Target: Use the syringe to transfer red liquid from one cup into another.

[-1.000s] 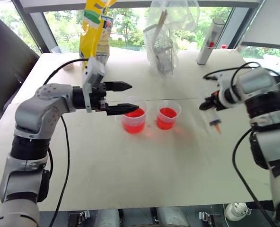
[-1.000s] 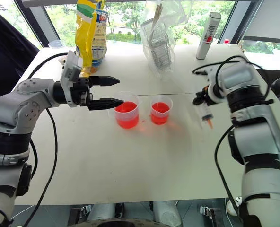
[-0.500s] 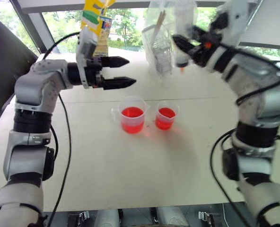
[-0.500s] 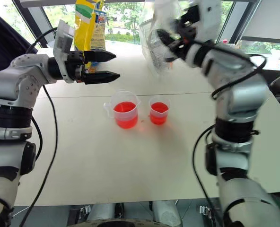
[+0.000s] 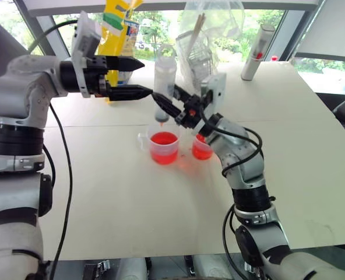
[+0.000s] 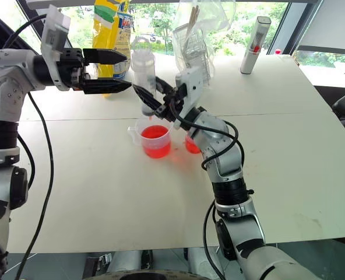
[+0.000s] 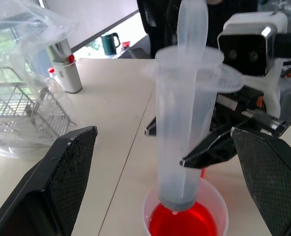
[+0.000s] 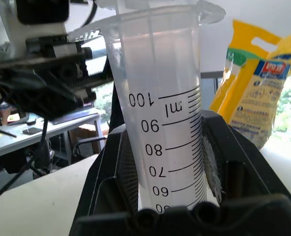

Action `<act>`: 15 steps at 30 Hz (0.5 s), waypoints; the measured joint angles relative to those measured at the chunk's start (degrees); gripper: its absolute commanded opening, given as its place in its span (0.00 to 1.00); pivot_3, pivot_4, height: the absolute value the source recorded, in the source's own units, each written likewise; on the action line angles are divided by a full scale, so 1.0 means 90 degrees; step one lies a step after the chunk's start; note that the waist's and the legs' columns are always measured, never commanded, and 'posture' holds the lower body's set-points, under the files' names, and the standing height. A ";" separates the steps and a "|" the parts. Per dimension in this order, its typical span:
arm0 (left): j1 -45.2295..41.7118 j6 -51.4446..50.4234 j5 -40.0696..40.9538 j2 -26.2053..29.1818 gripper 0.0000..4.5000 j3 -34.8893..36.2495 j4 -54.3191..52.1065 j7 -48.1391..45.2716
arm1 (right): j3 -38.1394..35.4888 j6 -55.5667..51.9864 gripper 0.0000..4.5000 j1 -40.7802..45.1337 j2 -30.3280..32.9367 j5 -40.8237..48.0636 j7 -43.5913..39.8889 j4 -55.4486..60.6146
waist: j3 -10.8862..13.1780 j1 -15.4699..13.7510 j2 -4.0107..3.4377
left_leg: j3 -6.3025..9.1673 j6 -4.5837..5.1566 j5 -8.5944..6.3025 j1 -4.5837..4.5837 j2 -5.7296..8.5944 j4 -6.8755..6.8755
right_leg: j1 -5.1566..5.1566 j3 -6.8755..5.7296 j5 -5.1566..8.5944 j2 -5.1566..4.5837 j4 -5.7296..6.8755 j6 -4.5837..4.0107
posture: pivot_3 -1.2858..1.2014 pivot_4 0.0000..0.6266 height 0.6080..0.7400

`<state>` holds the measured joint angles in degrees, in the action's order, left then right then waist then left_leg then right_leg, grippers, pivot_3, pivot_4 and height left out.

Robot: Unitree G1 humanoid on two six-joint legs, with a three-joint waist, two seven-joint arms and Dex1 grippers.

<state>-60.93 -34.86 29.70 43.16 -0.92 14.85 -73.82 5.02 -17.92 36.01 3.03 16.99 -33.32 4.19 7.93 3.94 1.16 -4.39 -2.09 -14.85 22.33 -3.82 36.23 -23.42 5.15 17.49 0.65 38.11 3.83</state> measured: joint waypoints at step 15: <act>-0.0061 0.0238 -0.0255 -0.0544 1.00 -0.0054 0.0333 0.0033 | 0.0536 0.0793 0.31 -0.0743 0.0121 -0.0576 -0.0052 -0.0782 | 0.0000 0.0003 0.0000 | -0.0001 0.0000 0.0000 -0.0002 0.0000 0.0002 | 0.0001 0.0001 0.0000 0.0003 0.0000 0.0000 | 0.52 0.24 0.99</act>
<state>-61.47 -32.73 27.41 38.26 -1.41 17.85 -73.52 9.84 -10.78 29.32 4.12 11.80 -33.79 -2.85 7.93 3.97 1.16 -4.41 -2.10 -14.85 22.31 -3.82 36.25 -23.41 5.16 17.49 0.68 38.12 3.83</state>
